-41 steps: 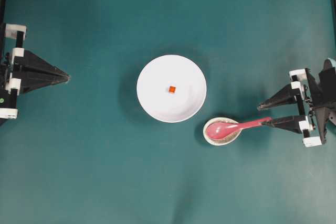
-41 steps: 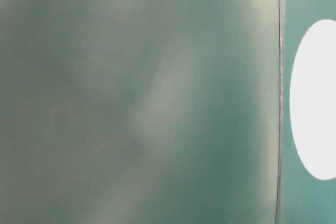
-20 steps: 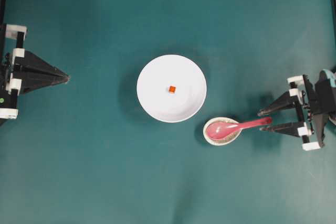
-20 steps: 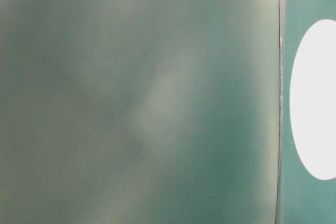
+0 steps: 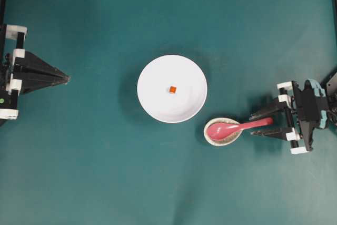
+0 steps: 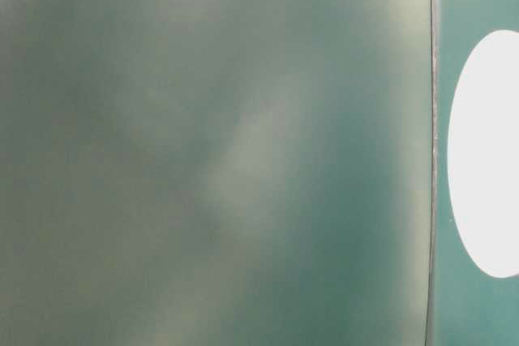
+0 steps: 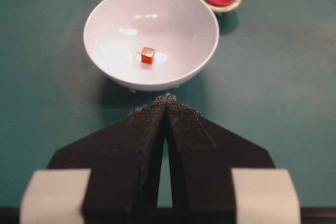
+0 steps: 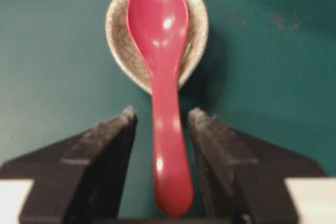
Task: Grip the spoon and scoop the red block from the bowl with right arm.
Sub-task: 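Close the right gripper on the pink spoon handle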
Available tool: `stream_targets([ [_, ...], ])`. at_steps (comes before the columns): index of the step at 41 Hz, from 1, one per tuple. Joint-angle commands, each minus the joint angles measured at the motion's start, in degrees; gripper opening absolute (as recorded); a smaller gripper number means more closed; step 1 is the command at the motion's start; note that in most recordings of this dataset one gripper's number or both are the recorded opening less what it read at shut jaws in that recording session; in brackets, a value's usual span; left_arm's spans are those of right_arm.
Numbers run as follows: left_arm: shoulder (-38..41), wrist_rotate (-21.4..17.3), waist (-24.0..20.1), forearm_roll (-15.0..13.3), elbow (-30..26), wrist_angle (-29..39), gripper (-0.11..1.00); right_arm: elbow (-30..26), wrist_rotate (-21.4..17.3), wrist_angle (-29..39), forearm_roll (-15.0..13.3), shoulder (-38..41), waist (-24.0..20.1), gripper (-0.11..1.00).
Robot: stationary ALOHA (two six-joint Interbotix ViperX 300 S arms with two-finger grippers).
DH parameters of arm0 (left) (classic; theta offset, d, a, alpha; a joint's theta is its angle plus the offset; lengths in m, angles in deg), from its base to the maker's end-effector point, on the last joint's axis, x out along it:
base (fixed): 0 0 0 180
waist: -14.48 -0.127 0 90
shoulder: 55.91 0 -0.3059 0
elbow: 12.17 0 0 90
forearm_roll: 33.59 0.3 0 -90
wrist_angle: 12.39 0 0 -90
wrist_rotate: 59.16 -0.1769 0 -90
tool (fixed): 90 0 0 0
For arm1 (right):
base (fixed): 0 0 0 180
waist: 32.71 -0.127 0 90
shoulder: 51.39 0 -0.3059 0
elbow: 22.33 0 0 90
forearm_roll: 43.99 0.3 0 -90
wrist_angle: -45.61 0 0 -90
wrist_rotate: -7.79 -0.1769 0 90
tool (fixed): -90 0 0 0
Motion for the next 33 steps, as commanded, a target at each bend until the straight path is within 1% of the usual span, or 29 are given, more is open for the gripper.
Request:
stream_targets([
  [1,0.44,-0.09,-0.09,0.09,-1.05,-0.35,-0.01,-0.18,0.00,-1.49,-0.09,-0.09,-0.18,0.51],
  [10,0.44,-0.09,-0.09,0.09,-1.05,-0.26,-0.01,0.97,0.09,-1.76,-0.09,-0.09,-0.18,0.51],
  [23,0.44,-0.09,-0.09,0.09,-1.05,-0.26,-0.01,1.05,0.09,-3.43,-0.09,-0.09,-0.18,0.51],
  [33,0.44,-0.09,-0.09,0.09,-1.05,0.79,-0.01,1.05,1.41,-3.60,-0.09,-0.09,-0.26,0.51],
])
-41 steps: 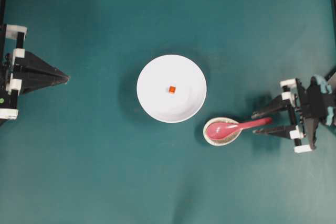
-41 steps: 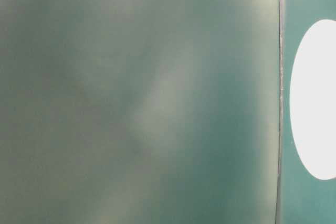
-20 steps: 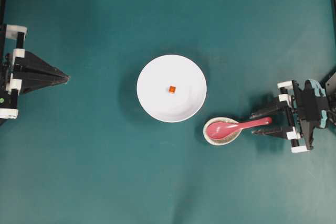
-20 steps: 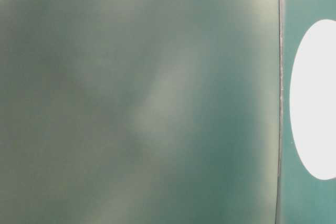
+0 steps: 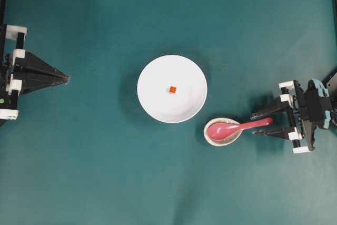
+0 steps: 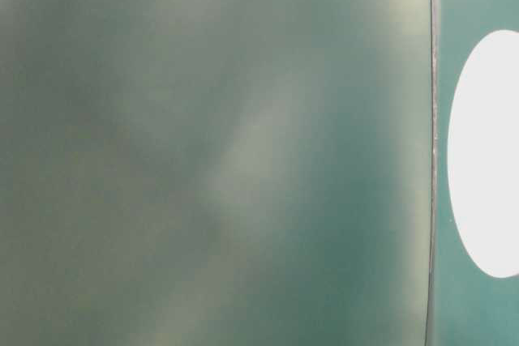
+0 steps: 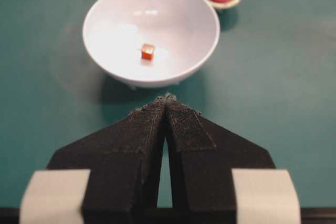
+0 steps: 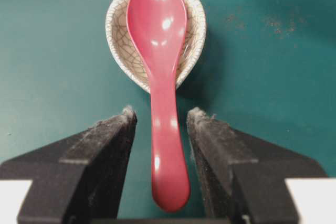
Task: Grip the spoon and scoop the red block from the bowl with right arm.
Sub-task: 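Close the right gripper on the pink spoon handle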
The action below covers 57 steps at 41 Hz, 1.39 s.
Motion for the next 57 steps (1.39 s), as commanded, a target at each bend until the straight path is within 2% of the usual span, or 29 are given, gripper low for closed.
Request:
stream_targets([
  [1,0.44,0.00,-0.09,0.09,-1.05,0.00,-0.01,0.00,0.79,-0.62,-0.09,-0.44,-0.26,0.51],
  [17,0.44,-0.09,-0.09,0.09,-1.05,0.09,-0.01,-0.18,3.08,-0.35,-0.18,-0.35,-0.35,0.43],
  [46,0.35,-0.09,-0.09,0.09,-1.05,0.09,-0.01,-0.35,4.04,-0.18,0.18,-0.44,-0.35,0.41],
  [57,0.44,-0.09,-0.09,0.18,-1.05,0.09,-0.01,-0.44,4.04,-0.09,0.18,-0.44,-0.35,0.24],
])
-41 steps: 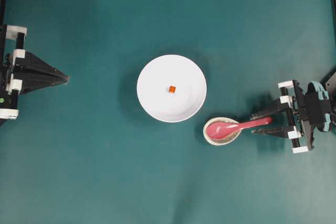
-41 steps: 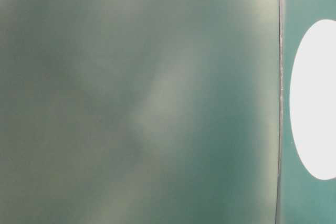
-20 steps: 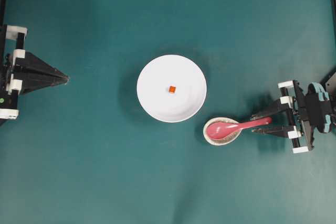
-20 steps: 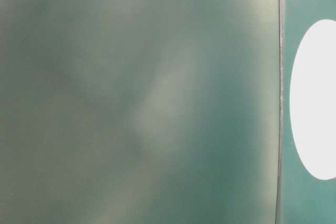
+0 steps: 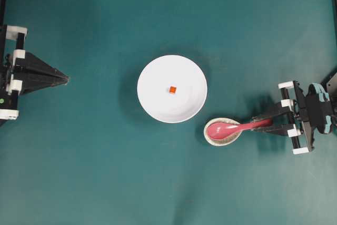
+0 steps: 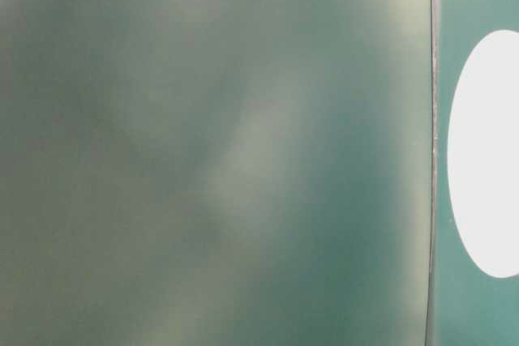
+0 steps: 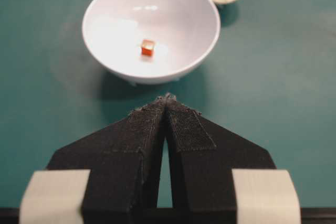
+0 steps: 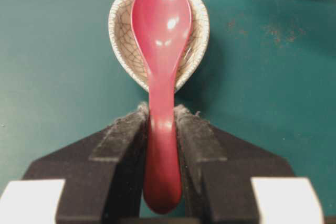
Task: Grip the spoon and scoop the red block from the bowl with right arm.
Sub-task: 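Close the right gripper on the pink spoon handle, then lift the spoon with the right gripper and swing it over the white bowl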
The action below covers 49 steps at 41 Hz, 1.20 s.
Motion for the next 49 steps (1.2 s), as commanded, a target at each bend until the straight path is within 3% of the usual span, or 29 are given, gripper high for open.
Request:
stream_targets([
  [1,0.44,-0.09,-0.09,0.18,-1.05,-0.18,-0.01,-0.26,0.09,-0.18,0.18,-0.44,-0.26,0.24],
  [13,0.44,-0.09,-0.09,0.09,-1.05,-0.18,-0.01,-0.44,-0.70,0.09,0.18,-0.97,-0.18,0.24],
  [21,0.44,-0.09,-0.53,0.09,-1.14,0.26,-0.01,-0.18,-0.70,2.46,0.35,-5.71,-0.18,0.24],
  [37,0.44,-0.09,-1.14,0.09,-1.05,0.53,-0.01,-2.99,0.00,24.17,0.35,-21.62,0.53,0.24],
  [49,0.44,-0.09,-1.14,0.18,-1.05,0.53,-0.01,-6.42,0.09,41.04,0.35,-35.24,4.13,0.24],
])
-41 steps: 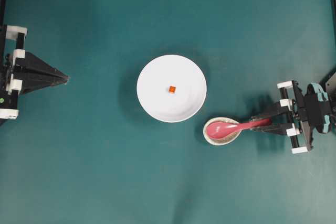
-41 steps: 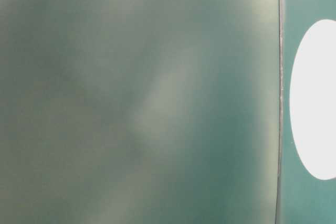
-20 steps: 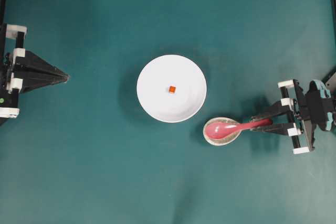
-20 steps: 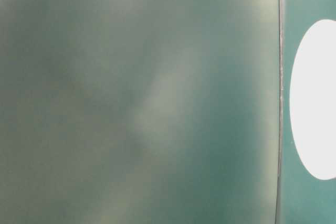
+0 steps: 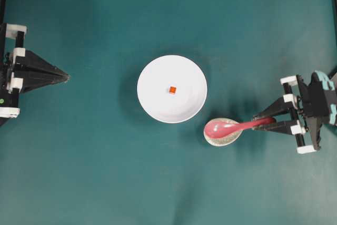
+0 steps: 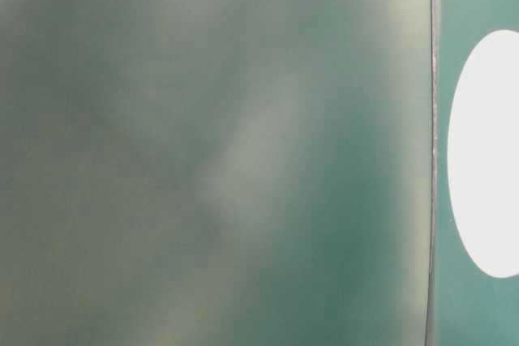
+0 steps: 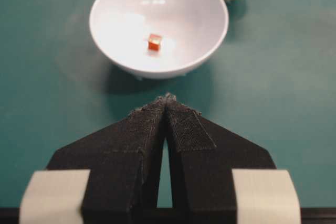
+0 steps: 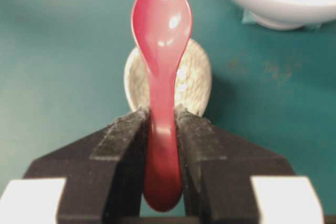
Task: Grip the spoon and scoop the red block from the bowl with right arm.
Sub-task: 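Lift the spoon with the right gripper and swing it over the white bowl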
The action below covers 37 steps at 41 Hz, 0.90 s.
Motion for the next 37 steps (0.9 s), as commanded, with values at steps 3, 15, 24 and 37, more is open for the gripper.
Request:
stream_targets([
  [3,0.44,-0.09,-0.18,0.18,-1.14,-0.26,-0.01,-3.60,0.18,9.32,0.00,-5.89,2.20,0.24],
  [15,0.44,-0.09,-0.62,0.18,-1.05,0.44,-0.01,-11.25,2.11,29.27,-0.44,-15.03,8.09,0.24],
  [24,0.44,-0.09,-0.53,0.09,-1.05,0.97,-0.01,-17.31,2.11,40.61,-1.05,-16.87,13.27,0.24],
  [37,0.44,0.09,-0.62,0.18,-1.05,0.97,-0.01,-25.22,1.32,49.22,-1.05,-13.89,16.17,0.24],
])
